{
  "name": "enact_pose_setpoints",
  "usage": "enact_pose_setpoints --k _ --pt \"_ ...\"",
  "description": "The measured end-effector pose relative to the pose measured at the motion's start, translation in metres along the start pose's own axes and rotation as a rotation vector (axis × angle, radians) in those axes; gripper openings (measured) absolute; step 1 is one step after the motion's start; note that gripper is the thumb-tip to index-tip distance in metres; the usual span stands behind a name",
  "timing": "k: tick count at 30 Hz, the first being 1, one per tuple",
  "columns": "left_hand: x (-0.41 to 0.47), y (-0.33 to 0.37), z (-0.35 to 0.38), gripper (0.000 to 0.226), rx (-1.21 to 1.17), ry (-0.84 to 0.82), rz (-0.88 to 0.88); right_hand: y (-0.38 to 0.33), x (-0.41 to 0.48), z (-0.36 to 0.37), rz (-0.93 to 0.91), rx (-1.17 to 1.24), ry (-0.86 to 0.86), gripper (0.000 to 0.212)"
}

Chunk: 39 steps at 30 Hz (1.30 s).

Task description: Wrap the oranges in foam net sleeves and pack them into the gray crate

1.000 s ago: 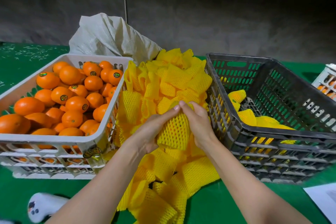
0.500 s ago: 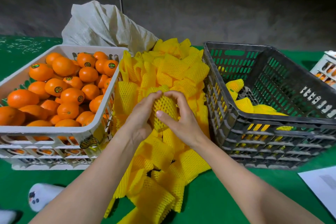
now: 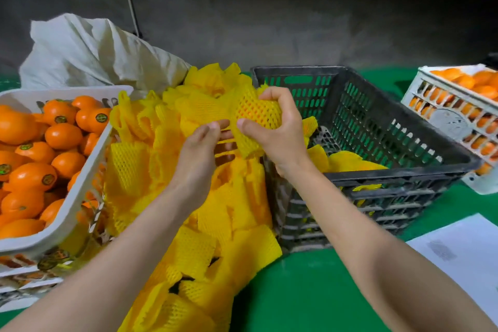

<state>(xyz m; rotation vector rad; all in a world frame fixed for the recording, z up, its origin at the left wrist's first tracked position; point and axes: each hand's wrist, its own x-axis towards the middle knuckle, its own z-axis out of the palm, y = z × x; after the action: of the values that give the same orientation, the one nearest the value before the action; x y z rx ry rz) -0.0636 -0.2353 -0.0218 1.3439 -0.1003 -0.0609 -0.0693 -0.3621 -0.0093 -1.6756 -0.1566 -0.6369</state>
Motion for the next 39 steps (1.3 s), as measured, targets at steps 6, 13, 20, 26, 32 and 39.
enact_pose_setpoints --k 6,13,20,26,32,39 --pt "0.034 -0.022 0.072 0.016 0.706 -0.201 0.476 0.038 0.059 -0.087 0.063 -0.484 -0.018 0.041" --pt "0.064 -0.041 0.131 0.01 1.422 -0.579 0.369 0.108 0.126 -0.146 0.298 -1.411 -0.734 0.047" --pt "0.063 -0.041 0.125 0.015 1.426 -0.565 0.394 0.171 0.127 -0.155 0.493 -1.47 -1.014 0.066" --pt "0.06 -0.041 0.122 0.02 1.379 -0.541 0.387 0.177 0.126 -0.153 0.62 -1.445 -1.138 0.097" --pt "0.055 -0.042 0.115 0.013 1.098 -0.361 0.436 0.132 0.119 -0.124 0.259 -1.543 -1.089 0.083" --pt "0.057 -0.011 0.06 0.024 0.358 -0.107 0.138 0.055 0.083 -0.086 -0.091 -1.097 -0.488 0.044"
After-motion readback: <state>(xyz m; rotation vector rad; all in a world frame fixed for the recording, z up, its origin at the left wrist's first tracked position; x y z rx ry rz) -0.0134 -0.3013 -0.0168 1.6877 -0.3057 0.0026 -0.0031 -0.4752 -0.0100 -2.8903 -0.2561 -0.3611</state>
